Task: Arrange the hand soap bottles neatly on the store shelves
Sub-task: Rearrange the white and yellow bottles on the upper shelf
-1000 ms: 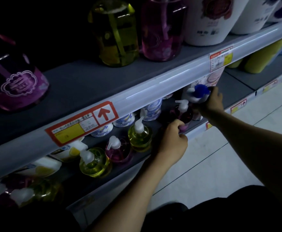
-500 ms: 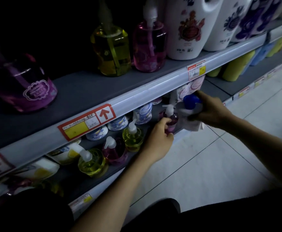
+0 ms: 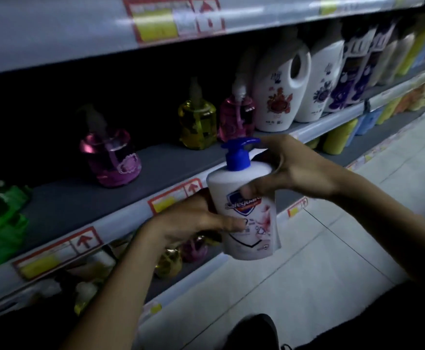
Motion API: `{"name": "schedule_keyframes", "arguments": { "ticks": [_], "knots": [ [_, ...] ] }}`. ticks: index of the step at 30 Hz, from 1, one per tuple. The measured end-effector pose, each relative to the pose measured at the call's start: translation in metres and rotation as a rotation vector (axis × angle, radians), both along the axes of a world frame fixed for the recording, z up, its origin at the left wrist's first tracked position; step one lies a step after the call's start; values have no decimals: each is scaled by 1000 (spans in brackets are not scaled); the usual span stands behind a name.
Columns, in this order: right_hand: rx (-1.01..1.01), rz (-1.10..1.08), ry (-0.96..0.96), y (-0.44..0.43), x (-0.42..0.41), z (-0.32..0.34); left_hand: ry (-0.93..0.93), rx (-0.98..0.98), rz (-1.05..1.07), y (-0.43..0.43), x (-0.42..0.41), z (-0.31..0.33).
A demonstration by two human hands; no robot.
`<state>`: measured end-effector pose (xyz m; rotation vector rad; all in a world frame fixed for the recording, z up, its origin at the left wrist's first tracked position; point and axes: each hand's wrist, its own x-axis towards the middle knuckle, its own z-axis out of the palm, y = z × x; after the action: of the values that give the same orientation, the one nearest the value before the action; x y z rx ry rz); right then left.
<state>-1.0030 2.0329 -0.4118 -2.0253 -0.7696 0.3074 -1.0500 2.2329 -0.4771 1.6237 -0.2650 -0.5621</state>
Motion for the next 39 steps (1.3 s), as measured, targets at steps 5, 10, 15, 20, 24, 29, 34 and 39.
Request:
{"name": "schedule_keyframes", "arguments": {
  "ticks": [5,10,15,20,24,29,34,39],
  "knots": [
    [258,-14,-38,45,-22,26,-167,-44,144,42,-34,41],
    [397,-66,-166,82,-55,36,-425,-48,379,70,-68,66],
    [456,43,-267,121,-85,52,-718,-108,593,85,-93,107],
    [802,107,-312,150,-85,105,-1053,38,734,94,-102,151],
    [897,181,-388,176,-75,148,-1424,634,1107,107,-91,161],
    [835,255,-439,218,-55,165,-1330,930,1287,127,-78,158],
    [795,258,-383,247,-39,174,-1224,1040,1313,136,-76,162],
    [672,228,-303,261,-25,172,-1225,1086,1277,137,-77,160]
  ]
}}
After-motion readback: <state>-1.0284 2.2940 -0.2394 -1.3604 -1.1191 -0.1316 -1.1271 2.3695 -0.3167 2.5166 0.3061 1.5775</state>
